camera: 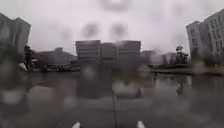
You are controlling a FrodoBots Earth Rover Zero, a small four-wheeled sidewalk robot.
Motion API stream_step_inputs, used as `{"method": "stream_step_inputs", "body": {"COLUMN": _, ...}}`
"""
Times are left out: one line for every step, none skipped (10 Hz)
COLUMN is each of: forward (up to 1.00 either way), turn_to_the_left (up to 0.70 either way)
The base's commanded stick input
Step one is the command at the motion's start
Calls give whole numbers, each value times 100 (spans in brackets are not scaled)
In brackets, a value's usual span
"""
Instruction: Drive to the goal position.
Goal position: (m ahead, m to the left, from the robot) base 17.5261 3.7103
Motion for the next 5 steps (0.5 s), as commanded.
{"method": "stream_step_inputs", "body": {"forward": 70, "turn_to_the_left": 0}}
{"method": "stream_step_inputs", "body": {"forward": 70, "turn_to_the_left": 0}}
{"method": "stream_step_inputs", "body": {"forward": 70, "turn_to_the_left": 0}}
{"method": "stream_step_inputs", "body": {"forward": 70, "turn_to_the_left": 0}}
{"method": "stream_step_inputs", "body": {"forward": 70, "turn_to_the_left": 0}}
